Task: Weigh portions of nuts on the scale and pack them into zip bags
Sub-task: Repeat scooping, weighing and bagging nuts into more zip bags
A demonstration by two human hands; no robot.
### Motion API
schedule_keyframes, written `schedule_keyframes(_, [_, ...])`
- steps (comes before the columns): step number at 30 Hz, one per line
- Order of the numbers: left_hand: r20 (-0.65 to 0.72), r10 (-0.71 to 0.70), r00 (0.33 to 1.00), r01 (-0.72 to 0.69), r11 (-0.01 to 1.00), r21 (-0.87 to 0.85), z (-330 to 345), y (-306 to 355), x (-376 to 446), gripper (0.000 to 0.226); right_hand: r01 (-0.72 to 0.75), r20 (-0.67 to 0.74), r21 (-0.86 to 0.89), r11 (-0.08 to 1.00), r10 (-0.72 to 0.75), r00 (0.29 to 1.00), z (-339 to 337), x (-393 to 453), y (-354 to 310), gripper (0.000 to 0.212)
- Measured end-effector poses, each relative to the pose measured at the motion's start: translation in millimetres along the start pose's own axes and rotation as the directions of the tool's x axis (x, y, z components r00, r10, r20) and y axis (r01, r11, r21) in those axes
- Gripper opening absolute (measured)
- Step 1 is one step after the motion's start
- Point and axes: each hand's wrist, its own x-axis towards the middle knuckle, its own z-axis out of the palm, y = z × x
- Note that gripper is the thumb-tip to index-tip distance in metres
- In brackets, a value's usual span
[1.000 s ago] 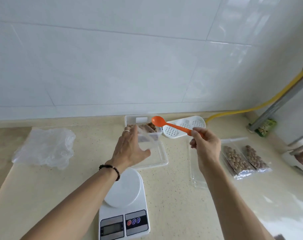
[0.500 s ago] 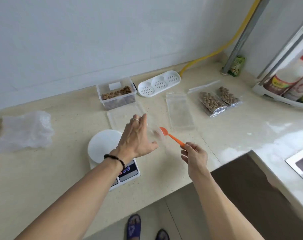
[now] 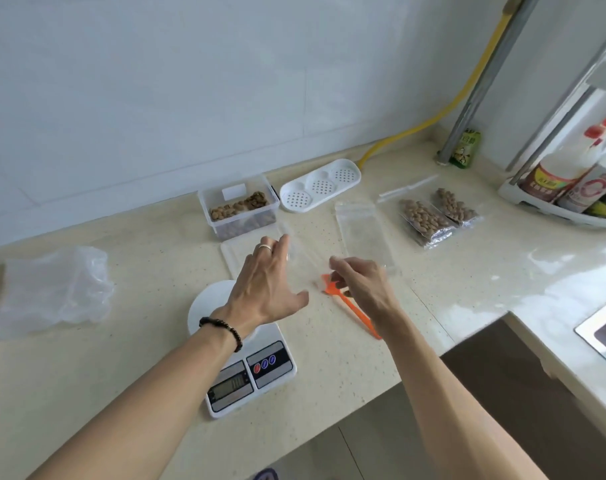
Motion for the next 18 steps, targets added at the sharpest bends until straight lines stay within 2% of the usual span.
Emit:
schedule_keyframes(3, [-0.02,-0.005,1.0,0.005,1.0,-0.007,-10,-13,0,0.091,0.148,0.193,-0.08,0.986,-0.13,0.973,21,7,-39,0.035])
schedule_keyframes(6, [0.009,-0.023,1.0,0.023,0.999,-0.022,-20,-31,-6,0.109,0.189,0.233,-0.178,0.966,-0.146,0.962,39,21,-46,0.015])
schedule_keyframes(8, [0.047,-0.029,0.998,0.032,0.997,-0.071,-25,-46,-12,0.116,0.183,0.261,-0.175,0.967,-0.134,0.956,51,25,-47,0.002])
schedule_keyframes(12, [0.095,-0.097,0.991,0.117,0.965,-0.236,-27,-84,-19,0.082,0.137,0.285,-0.042,0.99,-0.119,0.951,71,31,-41,0.008])
schedule_keyframes(15, [0.149,-0.177,0.973,0.206,0.957,-0.205,-18,-116,-23,0.051,0.012,0.217,0.076,0.997,-0.028,0.976,79,39,-29,0.009])
schedule_keyframes(18, [0.157,-0.215,0.964,0.245,0.947,-0.209,-5,-133,-25,0.037,-0.078,0.14,0.168,0.983,0.055,0.989,87,48,-15,0.008])
